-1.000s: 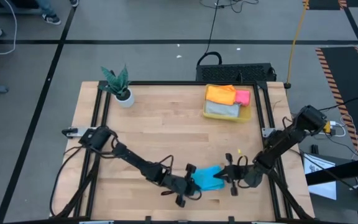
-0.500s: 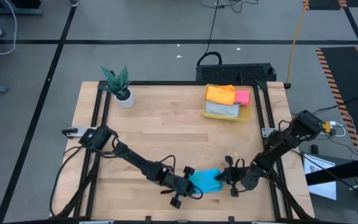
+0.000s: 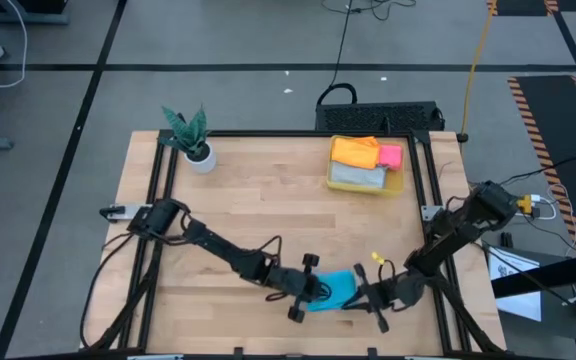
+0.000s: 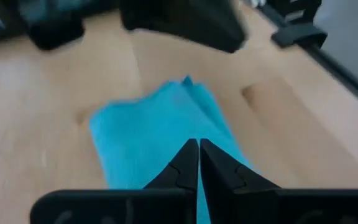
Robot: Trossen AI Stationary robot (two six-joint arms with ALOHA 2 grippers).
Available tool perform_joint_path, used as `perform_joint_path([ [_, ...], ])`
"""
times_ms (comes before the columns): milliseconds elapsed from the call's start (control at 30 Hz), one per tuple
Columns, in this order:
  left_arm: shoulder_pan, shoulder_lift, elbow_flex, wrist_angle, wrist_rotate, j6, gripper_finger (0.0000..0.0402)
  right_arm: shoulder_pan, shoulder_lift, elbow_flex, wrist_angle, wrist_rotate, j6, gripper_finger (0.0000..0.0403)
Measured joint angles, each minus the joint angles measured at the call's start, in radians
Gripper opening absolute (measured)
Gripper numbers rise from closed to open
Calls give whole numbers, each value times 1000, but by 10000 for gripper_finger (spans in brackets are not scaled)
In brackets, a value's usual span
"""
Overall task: Fold microfiber towels
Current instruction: Fold the blue kitchen towel
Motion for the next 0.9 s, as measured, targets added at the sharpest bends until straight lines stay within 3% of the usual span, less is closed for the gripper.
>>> perform_joint_path([
  [233,51,50,-2,-21,86,-67,4,-18,127,119,-66,5,-48,77],
  [500,52,60,-2,-13,91,-86,22,-20,158,325,-527,21,-107,186],
  [667,51,60,-2,1,91,-86,9,-18,175,401,-722,123,-92,200],
  [900,51,61,-1,1,90,-86,17,-33,178,409,-811,91,-67,184],
])
